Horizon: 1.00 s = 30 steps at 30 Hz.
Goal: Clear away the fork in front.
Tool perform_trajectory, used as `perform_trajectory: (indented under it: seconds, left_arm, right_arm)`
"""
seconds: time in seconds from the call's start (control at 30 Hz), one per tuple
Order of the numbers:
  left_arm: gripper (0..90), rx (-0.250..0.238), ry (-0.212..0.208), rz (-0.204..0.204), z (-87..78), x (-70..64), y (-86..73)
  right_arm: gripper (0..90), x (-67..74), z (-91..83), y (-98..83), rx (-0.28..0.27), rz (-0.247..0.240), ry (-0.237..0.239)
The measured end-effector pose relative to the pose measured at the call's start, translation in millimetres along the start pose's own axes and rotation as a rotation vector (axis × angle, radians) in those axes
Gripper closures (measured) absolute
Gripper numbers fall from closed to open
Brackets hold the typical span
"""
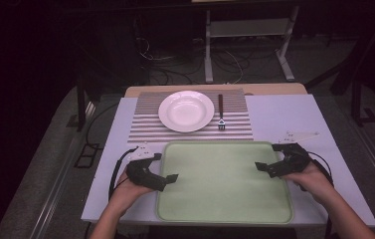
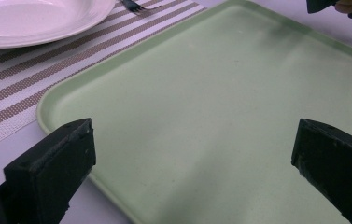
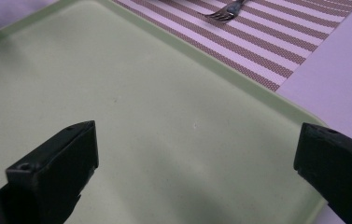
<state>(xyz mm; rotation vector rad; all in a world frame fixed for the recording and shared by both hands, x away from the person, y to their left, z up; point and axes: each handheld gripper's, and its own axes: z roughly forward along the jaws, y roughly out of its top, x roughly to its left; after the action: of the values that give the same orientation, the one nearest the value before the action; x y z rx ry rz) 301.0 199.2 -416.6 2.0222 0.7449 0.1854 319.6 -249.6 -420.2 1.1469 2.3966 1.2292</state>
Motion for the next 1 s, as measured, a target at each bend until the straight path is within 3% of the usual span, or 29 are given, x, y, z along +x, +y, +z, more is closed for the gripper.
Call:
perform_trajectory:
  seconds: [1.0]
  left_arm:
    - [0.0, 0.001, 0.014, 0.000, -0.6, -0.7, -2.3]
  right_arm:
    - [0.0, -1.2, 28.8, 46.5, 0.004, -0.033, 0.013]
